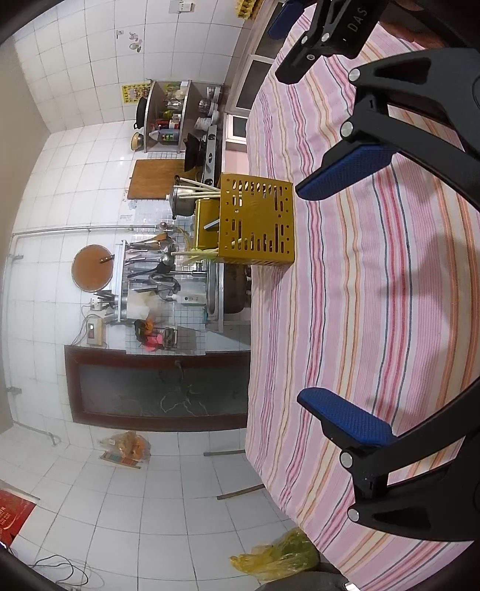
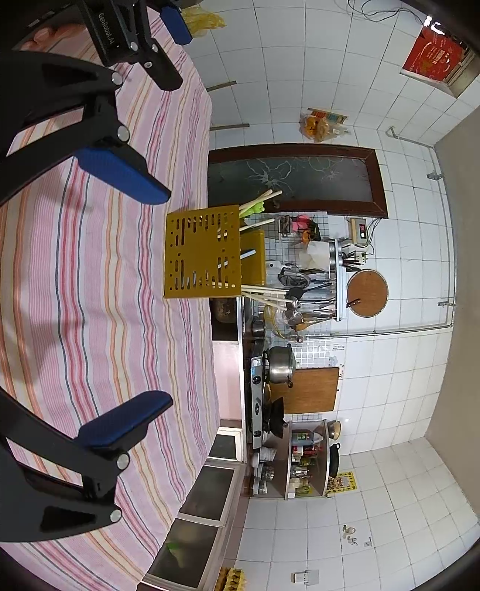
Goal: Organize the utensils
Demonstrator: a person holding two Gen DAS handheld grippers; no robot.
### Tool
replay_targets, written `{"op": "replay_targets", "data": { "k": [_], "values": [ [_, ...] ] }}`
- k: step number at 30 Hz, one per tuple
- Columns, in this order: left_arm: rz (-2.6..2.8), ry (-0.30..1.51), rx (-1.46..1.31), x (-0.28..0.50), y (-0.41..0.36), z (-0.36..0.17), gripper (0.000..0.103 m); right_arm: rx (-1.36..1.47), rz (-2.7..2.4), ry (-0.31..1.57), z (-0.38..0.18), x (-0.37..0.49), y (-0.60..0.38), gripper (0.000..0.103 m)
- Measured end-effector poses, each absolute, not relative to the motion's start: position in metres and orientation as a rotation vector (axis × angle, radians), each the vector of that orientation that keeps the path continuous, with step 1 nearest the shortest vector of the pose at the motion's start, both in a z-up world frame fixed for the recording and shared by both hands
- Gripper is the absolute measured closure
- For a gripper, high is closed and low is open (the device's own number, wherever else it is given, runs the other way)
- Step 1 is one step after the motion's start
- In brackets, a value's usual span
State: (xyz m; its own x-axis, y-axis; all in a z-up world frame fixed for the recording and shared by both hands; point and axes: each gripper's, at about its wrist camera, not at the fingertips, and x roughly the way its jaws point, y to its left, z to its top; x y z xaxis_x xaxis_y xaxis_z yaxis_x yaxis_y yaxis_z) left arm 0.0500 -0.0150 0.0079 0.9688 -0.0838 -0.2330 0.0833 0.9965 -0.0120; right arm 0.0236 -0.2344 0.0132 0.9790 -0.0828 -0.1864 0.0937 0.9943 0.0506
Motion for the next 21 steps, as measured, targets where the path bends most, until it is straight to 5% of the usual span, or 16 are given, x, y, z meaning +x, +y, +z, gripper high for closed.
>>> {"op": "replay_targets", "data": {
  "k": [21],
  "values": [
    [-0.083,0.221,-0.002,0.048,-0.0153,0.0097,0.005,0.058,-0.089,0.184,0.0128,0.0222,-0.2333,0.004]
  ]
}}
